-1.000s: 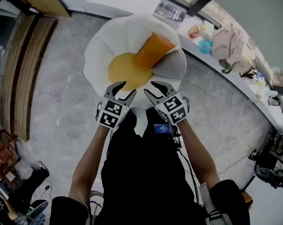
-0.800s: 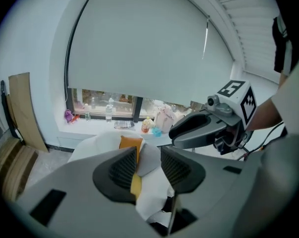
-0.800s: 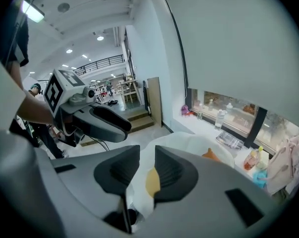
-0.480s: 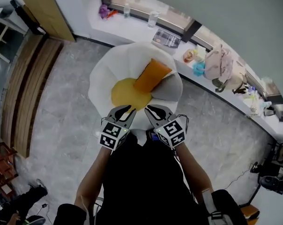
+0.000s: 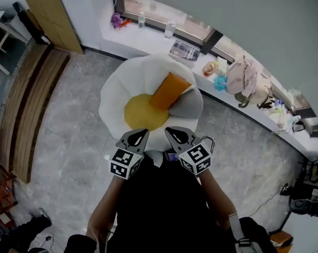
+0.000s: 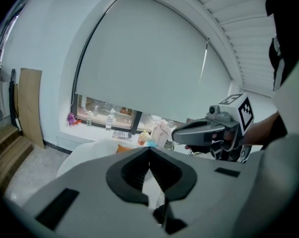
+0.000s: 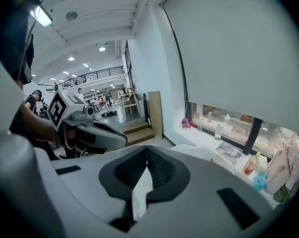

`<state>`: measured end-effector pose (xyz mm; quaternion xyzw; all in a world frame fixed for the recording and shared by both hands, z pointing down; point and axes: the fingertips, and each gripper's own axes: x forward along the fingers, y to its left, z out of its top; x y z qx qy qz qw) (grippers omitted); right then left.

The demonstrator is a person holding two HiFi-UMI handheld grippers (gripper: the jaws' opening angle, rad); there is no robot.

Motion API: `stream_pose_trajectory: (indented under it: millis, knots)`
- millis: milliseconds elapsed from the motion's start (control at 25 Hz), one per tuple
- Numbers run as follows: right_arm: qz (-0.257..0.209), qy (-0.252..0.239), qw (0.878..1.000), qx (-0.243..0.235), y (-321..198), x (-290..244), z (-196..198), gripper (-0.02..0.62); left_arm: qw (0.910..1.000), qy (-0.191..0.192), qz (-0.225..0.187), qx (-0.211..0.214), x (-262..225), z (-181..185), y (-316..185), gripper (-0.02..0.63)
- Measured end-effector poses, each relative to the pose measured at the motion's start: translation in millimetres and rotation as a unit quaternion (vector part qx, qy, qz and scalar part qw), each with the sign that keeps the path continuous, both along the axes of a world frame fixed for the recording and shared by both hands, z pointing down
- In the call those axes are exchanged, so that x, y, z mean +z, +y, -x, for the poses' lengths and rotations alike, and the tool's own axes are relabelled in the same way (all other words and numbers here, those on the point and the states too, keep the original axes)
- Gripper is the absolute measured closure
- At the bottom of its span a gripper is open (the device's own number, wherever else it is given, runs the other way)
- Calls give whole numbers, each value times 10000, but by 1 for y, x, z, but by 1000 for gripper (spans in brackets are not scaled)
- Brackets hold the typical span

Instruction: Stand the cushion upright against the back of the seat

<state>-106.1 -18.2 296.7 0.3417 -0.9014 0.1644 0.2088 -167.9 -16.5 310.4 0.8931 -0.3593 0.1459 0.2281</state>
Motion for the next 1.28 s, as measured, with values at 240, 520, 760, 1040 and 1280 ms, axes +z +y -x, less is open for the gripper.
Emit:
stream_pose_trajectory:
  millis: [240, 520, 760, 1040, 1280]
  knots:
    - [12, -98, 9999, 89, 12, -9, 1, 577, 9993, 343, 144, 105, -3, 0, 13, 592]
    - [20, -276, 9995, 137, 28, -21, -24, 577, 9992, 304, 49, 245, -12, -13, 23, 592]
    - [73, -573, 9974, -429, 61, -36, -60, 578, 9992, 309, 33, 235, -22, -47, 42, 592]
    - [-81, -678, 9973, -261, 94, -47, -142, 578, 9987, 362, -18, 346, -36, -118, 78, 592]
    - [-102, -856, 9962, -160, 131, -47, -201, 578, 9988, 338, -35, 359, -38, -173, 118, 592]
